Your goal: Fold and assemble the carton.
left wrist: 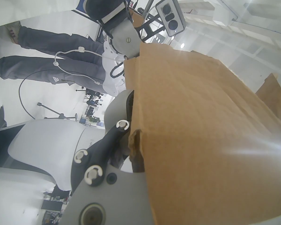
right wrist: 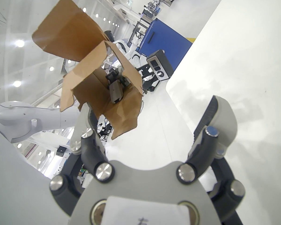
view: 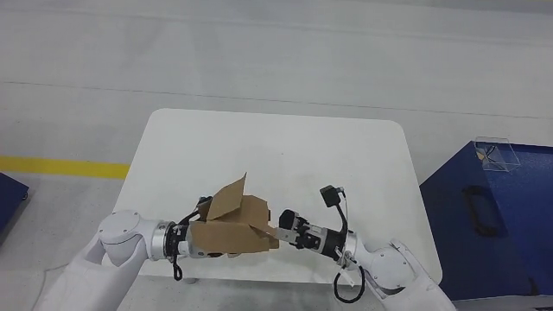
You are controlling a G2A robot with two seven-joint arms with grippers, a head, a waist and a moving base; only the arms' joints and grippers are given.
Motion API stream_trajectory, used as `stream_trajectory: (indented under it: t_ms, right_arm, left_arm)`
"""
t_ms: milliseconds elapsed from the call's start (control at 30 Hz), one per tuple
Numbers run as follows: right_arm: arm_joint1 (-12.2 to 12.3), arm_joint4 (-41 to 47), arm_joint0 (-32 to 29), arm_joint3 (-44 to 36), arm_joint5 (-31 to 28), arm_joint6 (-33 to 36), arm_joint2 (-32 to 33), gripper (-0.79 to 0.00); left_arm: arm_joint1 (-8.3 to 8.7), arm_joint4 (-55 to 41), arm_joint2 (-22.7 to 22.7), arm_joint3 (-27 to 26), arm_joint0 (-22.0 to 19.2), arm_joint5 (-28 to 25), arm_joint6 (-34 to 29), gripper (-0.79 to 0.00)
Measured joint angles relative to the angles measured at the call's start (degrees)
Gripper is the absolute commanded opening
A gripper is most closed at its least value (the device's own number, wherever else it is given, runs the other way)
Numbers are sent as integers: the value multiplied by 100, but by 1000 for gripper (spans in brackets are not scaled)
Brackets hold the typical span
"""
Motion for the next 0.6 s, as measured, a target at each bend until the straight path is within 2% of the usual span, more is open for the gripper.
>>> stream_trajectory:
  t_ms: [300, 600]
  right_arm:
    - [-96, -124, 120, 1, -3, -78, -471, 0]
    - [-141, -212, 215, 81, 43, -198, -602, 0]
  left_arm:
    - [-27, -32, 87, 141, -112, 277, 270, -785]
    - [-37, -61, 117, 209, -159, 246, 241, -785]
